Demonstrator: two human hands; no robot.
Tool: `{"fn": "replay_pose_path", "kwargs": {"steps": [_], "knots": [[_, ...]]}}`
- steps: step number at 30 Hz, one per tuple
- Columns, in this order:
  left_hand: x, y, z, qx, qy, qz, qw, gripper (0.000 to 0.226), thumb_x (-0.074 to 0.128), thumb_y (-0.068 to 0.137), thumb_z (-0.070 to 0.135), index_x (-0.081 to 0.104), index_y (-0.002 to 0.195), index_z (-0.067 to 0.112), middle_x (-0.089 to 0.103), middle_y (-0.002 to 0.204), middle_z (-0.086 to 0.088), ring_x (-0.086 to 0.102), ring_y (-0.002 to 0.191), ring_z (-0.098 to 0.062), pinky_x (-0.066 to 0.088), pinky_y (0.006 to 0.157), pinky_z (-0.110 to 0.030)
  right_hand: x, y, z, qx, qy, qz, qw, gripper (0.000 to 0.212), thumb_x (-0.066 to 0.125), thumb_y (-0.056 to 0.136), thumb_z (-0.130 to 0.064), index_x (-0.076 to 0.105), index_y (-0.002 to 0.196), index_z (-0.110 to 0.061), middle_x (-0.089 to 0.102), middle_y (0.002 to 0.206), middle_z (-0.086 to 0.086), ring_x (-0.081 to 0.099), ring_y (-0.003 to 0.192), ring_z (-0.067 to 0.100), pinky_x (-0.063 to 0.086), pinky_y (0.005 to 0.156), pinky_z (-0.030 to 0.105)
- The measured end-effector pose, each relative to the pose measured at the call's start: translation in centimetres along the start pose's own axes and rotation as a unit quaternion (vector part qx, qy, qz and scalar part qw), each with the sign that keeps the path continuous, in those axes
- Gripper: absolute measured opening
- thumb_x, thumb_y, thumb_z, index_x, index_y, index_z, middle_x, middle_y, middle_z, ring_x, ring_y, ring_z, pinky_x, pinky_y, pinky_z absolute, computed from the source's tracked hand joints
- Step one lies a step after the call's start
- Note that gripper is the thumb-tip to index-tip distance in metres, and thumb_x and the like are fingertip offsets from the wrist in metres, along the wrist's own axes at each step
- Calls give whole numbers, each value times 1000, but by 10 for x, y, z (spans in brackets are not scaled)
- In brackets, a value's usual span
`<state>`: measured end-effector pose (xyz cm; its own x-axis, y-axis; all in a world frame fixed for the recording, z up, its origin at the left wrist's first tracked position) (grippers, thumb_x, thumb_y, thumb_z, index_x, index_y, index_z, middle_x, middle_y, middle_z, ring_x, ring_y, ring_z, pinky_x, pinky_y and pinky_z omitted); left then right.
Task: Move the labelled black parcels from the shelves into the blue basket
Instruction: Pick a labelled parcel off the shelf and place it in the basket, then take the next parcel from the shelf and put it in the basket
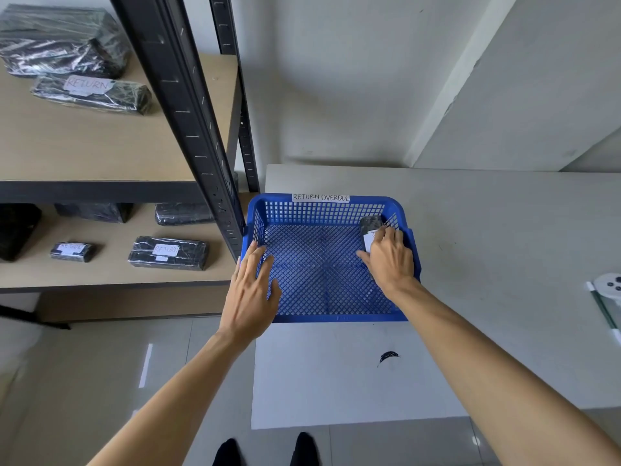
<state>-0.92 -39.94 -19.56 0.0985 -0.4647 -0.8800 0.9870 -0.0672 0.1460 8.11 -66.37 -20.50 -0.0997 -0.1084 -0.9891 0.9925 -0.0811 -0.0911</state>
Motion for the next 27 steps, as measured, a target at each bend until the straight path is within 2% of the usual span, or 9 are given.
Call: {"fn": "replay_pose_path", "kwargs": {"steps": [5, 7, 10, 13, 16, 19, 23, 27], "knots": [[0, -3, 5, -11, -5, -11, 1000, 45, 55, 92, 16, 48, 135, 6, 36, 150, -14, 20, 146, -28, 23, 116, -51, -6, -3, -1, 17, 9, 11, 1000, 92, 63, 85, -63, 40, 139, 8, 55, 127, 20, 48, 119, 30, 57, 75, 36], [1, -5, 6, -13, -1, -22, 1000, 46, 55, 91, 16, 47, 136, 7, 35, 150, -15, 20, 146, -29, 21, 116, -52, -16, -7, -6, 3, 3, 30, 1000, 85, 63, 85, -63, 46, 136, 3, 55, 127, 18, 48, 120, 30, 58, 77, 37], [-6, -2, 9, -6, 18, -33, 999, 47, 57, 89, 18, 46, 134, 11, 38, 147, -13, 26, 143, -30, 28, 113, -57, -40, -18, -21, -43, -10, 75, 996, 71, 60, 87, -62, 57, 125, -2, 59, 119, 15, 53, 110, 29, 55, 75, 40], [-27, 2, 18, 9, 21, -8, 1000, 44, 59, 87, 18, 49, 130, 13, 44, 139, -8, 39, 134, -27, 37, 106, -50, -65, -32, -43, -94, 14, 109, 990, 58, 55, 91, -58, 59, 115, -5, 60, 111, 15, 55, 102, 29, 52, 76, 43], [-67, 2, 23, -4, 27, 45, 999, 41, 60, 85, 19, 53, 125, 14, 51, 128, -5, 52, 114, -25, 42, 90, -43, -97, -50, -73, -134, 62, 137, 980, 51, 55, 93, -53, 60, 113, -7, 61, 109, 13, 56, 99, 28, 51, 85, 44], [-123, -1, 12, -50, 23, 107, 993, 34, 53, 84, 22, 54, 118, 15, 54, 117, -7, 52, 102, -28, 43, 80, -43, -139, -75, -106, -174, 121, 180, 961, 38, 56, 95, -44, 60, 110, -9, 61, 106, 10, 59, 95, 27, 52, 78, 42], [-203, -8, -18, -89, 27, 165, 982, 37, 55, 86, 19, 53, 122, 15, 53, 119, -9, 50, 105, -28, 42, 82, -44, -197, -110, -163, -250, 165, 241, 923, 23, 55, 95, -33, 59, 102, -11, 60, 97, 8, 58, 89, 26, 50, 74, 39], [-276, -15, -50, -105, 43, 203, 973, 37, 55, 89, 24, 51, 125, 17, 54, 122, -7, 51, 109, -27, 43, 85, -44, -243, -130, -227, -306, 193, 273, 891, 19, 60, 92, -26, 60, 101, -10, 59, 95, 8, 57, 88, 26, 50, 73, 37]]}}
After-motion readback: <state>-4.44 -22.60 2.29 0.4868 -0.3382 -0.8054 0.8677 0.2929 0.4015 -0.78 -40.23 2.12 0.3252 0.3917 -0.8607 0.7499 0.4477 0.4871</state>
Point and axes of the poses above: each hand's wrist, its own y-axis towards the middle knuckle, its own x-axis out of the palm, z = x × y, the point moved 8 cm from there along y, towards the middle knuckle
